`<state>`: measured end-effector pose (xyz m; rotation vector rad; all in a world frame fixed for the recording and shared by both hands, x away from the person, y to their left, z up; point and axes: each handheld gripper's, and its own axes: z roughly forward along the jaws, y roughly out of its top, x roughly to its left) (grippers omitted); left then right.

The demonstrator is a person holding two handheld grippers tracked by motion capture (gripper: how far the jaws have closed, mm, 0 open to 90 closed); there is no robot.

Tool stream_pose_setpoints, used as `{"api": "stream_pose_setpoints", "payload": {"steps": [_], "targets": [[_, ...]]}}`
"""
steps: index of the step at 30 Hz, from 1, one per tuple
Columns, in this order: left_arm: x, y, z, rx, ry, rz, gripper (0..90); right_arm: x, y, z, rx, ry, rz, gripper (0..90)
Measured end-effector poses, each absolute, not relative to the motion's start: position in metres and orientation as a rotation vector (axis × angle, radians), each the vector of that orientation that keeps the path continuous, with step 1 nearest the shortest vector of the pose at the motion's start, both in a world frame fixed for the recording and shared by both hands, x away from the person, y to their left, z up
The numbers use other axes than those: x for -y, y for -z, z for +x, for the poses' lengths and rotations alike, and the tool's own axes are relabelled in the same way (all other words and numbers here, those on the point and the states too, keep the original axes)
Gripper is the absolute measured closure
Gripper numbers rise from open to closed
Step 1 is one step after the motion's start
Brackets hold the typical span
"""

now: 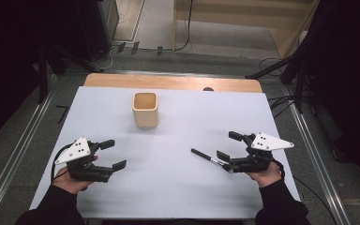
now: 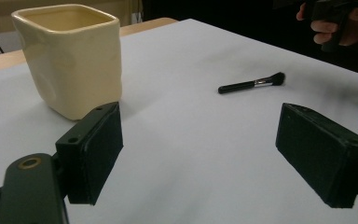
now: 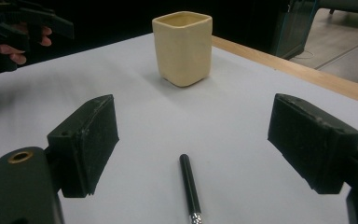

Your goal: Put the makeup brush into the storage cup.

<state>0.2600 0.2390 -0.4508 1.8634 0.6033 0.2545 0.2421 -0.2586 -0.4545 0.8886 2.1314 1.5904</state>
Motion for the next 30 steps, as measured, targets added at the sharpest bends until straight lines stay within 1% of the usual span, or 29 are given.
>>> {"api": "stream_pose_setpoints", "payload": {"steps": [30], "targets": [[-0.238, 0.451, 0.26, -0.594, -0.245, 1.867, 15.3, 0.224, 0.457, 0.269, -2.177, -1.608, 0.825, 18.8]]}}
